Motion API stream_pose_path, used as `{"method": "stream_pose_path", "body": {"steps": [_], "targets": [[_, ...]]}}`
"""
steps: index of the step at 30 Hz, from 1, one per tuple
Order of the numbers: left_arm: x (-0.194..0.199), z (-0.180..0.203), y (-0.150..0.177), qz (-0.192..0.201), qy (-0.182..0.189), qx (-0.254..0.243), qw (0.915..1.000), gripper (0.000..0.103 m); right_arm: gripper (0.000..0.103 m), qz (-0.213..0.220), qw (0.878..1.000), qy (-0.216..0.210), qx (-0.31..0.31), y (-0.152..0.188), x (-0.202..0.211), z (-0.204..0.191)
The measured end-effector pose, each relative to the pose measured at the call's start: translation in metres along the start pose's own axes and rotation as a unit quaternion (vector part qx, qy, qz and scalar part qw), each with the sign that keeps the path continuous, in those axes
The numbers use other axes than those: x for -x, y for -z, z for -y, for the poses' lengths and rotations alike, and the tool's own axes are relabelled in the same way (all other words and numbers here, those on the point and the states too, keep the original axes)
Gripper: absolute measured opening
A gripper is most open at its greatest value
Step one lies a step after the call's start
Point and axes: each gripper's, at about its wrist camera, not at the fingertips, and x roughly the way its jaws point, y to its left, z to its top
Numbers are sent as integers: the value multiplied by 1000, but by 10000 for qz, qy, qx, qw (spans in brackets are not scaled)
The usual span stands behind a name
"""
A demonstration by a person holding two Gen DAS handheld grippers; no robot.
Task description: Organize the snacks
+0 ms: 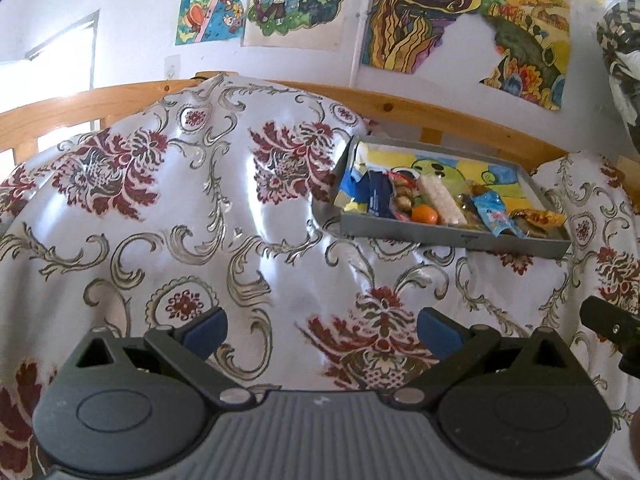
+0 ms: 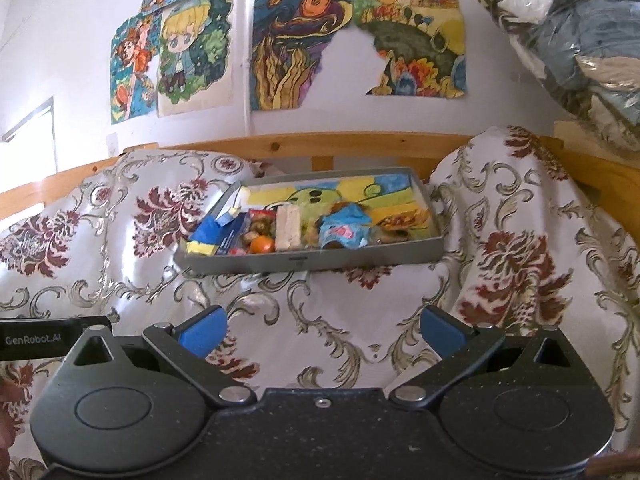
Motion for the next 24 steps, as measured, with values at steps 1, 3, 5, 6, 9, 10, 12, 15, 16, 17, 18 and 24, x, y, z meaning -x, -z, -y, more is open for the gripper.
{"method": "stream_pose_path", "body": {"steps": [1, 3, 5, 6, 9, 10, 12, 15, 16, 17, 18, 24], "targets": [[0, -1, 1, -17, -7, 7, 10000, 102, 102, -27, 10000, -21, 16, 1, -1, -2], [0, -3, 2, -42, -38, 11, 10000, 102, 102, -84, 9999, -72, 40, 3, -3, -5], [-1, -4, 3, -65, -67, -3, 10000, 102, 102, -118, 9998, -120, 62, 4, -5, -8], [-1, -4, 4, -73, -83, -6, 9999, 102, 102, -130, 9998, -156, 80, 4, -5, -9], [-2, -6, 4, -97, -120, -5, 9999, 102, 102, -156, 9997, -189, 68, 4, -8, -10], [-3, -6, 4, -111, -135, -5, 9998, 102, 102, -167, 9997, -191, 52, 5, -8, -10], [-4, -7, 5, -128, -151, -6, 9998, 102, 102, -186, 9997, -178, 33, 5, -10, -9], [-4, -6, 6, -150, -161, -43, 9997, 102, 102, -225, 9996, -166, -26, 5, -11, -6], [-5, -6, 6, -154, -165, -58, 9997, 102, 102, -241, 9996, -163, -52, 5, -11, -5], [-5, -6, 6, -156, -167, -70, 9997, 102, 102, -254, 9995, -156, -74, 5, -12, -4], [-5, -5, 6, -156, -163, -80, 9997, 102, 102, -264, 9995, -147, -94, 5, -12, -3], [-4, -2, 7, -160, -143, -145, 9997, 102, 102, -321, 9993, -88, -162, 6, -13, 0]]}}
